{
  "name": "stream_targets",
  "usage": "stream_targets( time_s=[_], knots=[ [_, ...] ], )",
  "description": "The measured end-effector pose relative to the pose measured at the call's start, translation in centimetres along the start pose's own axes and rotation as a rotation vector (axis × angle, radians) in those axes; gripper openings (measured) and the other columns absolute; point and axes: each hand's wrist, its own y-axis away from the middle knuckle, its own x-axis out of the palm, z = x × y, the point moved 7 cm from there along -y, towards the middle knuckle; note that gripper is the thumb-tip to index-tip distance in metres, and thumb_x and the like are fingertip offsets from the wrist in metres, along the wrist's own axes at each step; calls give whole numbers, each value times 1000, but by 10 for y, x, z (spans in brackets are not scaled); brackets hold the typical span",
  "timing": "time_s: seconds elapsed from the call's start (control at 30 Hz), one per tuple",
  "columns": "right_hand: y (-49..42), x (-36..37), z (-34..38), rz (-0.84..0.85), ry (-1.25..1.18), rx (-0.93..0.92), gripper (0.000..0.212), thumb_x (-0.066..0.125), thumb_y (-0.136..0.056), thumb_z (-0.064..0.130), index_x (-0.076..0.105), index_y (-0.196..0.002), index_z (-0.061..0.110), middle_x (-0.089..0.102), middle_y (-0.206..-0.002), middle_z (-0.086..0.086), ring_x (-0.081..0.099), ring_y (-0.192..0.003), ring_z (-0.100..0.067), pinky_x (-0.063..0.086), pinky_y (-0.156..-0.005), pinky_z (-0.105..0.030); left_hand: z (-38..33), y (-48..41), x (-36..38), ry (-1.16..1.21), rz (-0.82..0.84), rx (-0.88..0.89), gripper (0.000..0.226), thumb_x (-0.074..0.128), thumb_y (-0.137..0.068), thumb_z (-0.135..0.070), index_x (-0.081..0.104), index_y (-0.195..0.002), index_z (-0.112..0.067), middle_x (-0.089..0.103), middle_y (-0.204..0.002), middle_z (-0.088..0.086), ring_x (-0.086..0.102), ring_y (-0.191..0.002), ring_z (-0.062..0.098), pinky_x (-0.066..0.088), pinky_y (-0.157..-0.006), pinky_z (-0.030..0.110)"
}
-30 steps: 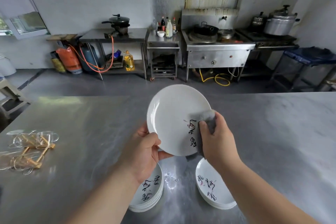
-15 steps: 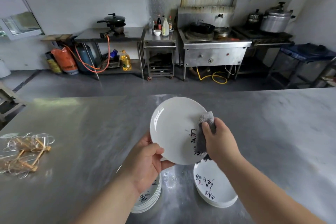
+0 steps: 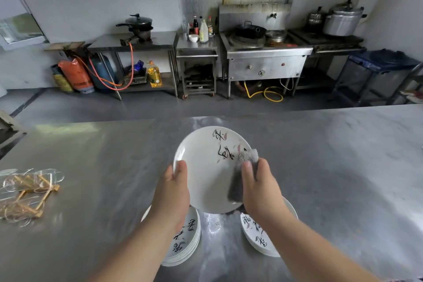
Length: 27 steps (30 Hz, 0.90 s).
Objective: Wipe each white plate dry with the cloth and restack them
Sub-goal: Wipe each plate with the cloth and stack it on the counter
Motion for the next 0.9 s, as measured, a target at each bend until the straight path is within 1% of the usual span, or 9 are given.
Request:
stream_targets(
  time_s=[0.13, 0.27, 0.37, 0.47, 0.53, 0.6, 0.7, 0.8, 0.9],
  knots=[
    [-38, -30, 42, -81, 214, -217, 36, 42, -106, 42, 50, -81, 18, 59, -73, 3, 53, -72, -15, 39, -59, -20, 2, 7, 12, -59, 131, 70, 23, 48, -92, -66, 69, -97, -57, 76, -104, -20, 70, -107, 10, 56, -94, 44],
    [-40, -31, 57, -71, 206, -307, 17, 54, -103, 42, 59, -98, 27, 67, -84, 10, 60, -82, -14, 45, -67, -32, -4, 11, 14, 75, 21, 129, 26, 47, -88, -68, 69, -97, -59, 74, -105, -27, 67, -100, -9, 51, -92, 33],
    [-12, -16, 16, -112, 1, -113, 16, 54, -103, 39, 54, -94, 26, 66, -83, 11, 63, -82, -15, 42, -58, -23, -4, 19, 10, 182, -116, 121, 27, 46, -86, -69, 69, -97, -60, 76, -106, -23, 71, -104, 2, 55, -90, 36],
    [0, -7, -9, -68, -10, 18, 21, 51, -103, 39, 52, -91, 22, 65, -83, 6, 63, -78, -16, 45, -49, -21, 7, 25, 14, 231, -8, 66, 37, 52, -83, -69, 70, -109, -50, 77, -116, -8, 74, -110, 21, 61, -94, 52],
    [-19, -22, 1, -78, 92, -76, 21, 52, -104, 35, 53, -89, 20, 63, -81, 4, 61, -78, -14, 49, -60, -28, 8, 21, 17, 252, 148, 14, 26, 63, -90, -55, 71, -110, -42, 78, -118, 4, 77, -105, 28, 64, -85, 56],
    [-38, -37, 30, -5, 209, -245, 21, 54, -103, 33, 51, -83, 26, 61, -78, 8, 57, -74, 1, 41, -61, -14, 3, 13, 15, 253, 243, -66, 26, 67, -96, -46, 70, -116, -30, 77, -120, 13, 77, -101, 32, 63, -82, 58],
    [-51, -33, 61, 191, 402, -398, 16, 55, -103, 38, 58, -91, 28, 66, -83, 11, 59, -78, -3, 41, -65, -17, -6, 8, 15, 94, 336, -77, 35, 63, -99, -55, 74, -117, -28, 80, -114, 3, 78, -101, 27, 62, -74, 45],
    [-43, -27, 61, 61, 422, -410, 25, 51, -104, 43, 56, -93, 21, 66, -82, 7, 58, -80, -21, 43, -66, -34, -3, 9, 10, -55, 186, 59, 28, 51, -106, -58, 73, -104, -41, 78, -100, -21, 73, -95, 2, 53, -80, 32],
    [-10, -22, 21, -99, 113, -180, 25, 48, -105, 39, 48, -88, 21, 62, -71, 7, 59, -70, -17, 40, -54, -22, 3, 14, 7, -13, 5, 126, 27, 48, -107, -57, 70, -95, -47, 76, -93, -24, 68, -80, -6, 48, -71, 23]
  ],
)
